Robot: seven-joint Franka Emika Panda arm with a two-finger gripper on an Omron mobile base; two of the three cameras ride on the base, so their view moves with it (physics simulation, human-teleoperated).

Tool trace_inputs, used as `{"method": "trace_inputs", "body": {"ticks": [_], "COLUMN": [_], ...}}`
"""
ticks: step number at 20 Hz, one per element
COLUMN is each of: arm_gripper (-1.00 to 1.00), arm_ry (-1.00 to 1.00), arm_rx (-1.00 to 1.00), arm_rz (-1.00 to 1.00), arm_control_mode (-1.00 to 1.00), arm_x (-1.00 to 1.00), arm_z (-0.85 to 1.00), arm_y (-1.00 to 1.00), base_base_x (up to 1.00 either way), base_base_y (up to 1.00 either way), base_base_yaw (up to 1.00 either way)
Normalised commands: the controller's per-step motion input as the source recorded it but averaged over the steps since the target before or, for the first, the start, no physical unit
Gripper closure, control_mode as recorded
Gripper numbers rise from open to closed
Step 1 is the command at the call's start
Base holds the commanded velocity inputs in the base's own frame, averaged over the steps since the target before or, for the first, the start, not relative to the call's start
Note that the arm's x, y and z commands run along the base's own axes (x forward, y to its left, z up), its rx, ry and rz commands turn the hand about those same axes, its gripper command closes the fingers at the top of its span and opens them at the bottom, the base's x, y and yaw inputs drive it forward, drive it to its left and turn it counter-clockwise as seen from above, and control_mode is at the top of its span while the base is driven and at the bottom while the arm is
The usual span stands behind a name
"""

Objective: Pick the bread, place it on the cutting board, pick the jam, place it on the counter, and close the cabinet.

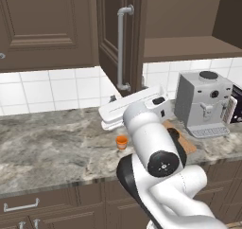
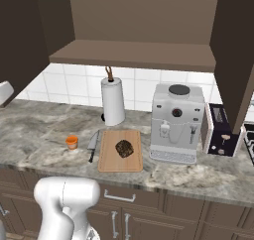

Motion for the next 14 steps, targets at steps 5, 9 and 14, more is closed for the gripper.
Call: {"method": "trace_inputs", "body": {"ticks": [5, 9, 14], "arm_gripper": [-1.0, -1.0, -1.0], "arm_ry": [-0.05, -0.04, -0.06], "arm_rx": [0.01, 0.03, 0.05], "arm_rz": [-0.01, -0.06, -0.06], "arm_control_mode": [-1.0, -1.0, -1.0], "arm_x": [0.46, 0.54, 0.55], "arm_z": [-0.04, 0.0, 0.0], "arm_y": [-0.05, -0.24, -0.27], "base_base_x": [0.0, 0.0, 0.0], "base_base_y": [0.0, 0.0, 0.0], "base_base_yaw": [0.0, 0.0, 0.0]}}
